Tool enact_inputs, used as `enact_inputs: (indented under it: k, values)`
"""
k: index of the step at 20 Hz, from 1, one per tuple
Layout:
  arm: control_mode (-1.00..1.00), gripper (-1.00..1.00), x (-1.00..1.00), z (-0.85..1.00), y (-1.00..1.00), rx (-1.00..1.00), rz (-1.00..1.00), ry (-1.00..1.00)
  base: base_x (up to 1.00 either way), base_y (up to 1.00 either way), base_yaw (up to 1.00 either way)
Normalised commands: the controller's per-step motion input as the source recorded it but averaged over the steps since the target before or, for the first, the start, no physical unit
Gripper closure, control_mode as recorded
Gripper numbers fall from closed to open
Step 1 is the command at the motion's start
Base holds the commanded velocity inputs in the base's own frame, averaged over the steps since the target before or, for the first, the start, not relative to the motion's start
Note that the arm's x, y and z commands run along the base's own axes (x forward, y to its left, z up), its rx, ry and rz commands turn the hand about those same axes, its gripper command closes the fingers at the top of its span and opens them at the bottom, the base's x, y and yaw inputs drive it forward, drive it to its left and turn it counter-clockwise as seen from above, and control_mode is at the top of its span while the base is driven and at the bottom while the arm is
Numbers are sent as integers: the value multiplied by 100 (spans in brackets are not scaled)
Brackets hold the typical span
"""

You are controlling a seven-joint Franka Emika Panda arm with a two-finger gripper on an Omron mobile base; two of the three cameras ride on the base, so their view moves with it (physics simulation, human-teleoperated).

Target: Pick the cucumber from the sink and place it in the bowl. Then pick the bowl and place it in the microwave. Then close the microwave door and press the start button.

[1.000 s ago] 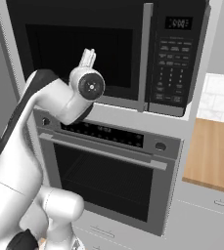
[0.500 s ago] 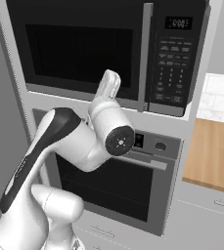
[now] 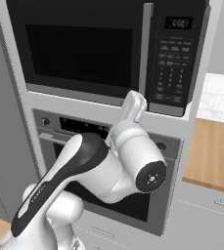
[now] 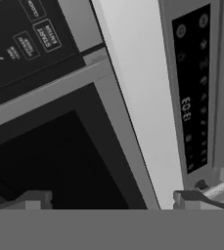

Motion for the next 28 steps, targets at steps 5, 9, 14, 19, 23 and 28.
enact_inputs:
  k: [5,9,14,19,23,28]
  values:
    - [-100,-100,20,-33,-4,0,-6,0,0,0,0]
    - [-100,-100,31,-10,0,0,-6,0,0,0,0]
    - [-100,-100,24,2,-9,0,-7,0,0,0,0]
    - [-100,-100,16,1,-24,0,-2,0,0,0,0]
    - [-100,-100,17,0,-32,0,0,0,0,0,0]
    - [-100,-100,29,0,-31,0,0,0,0,0,0]
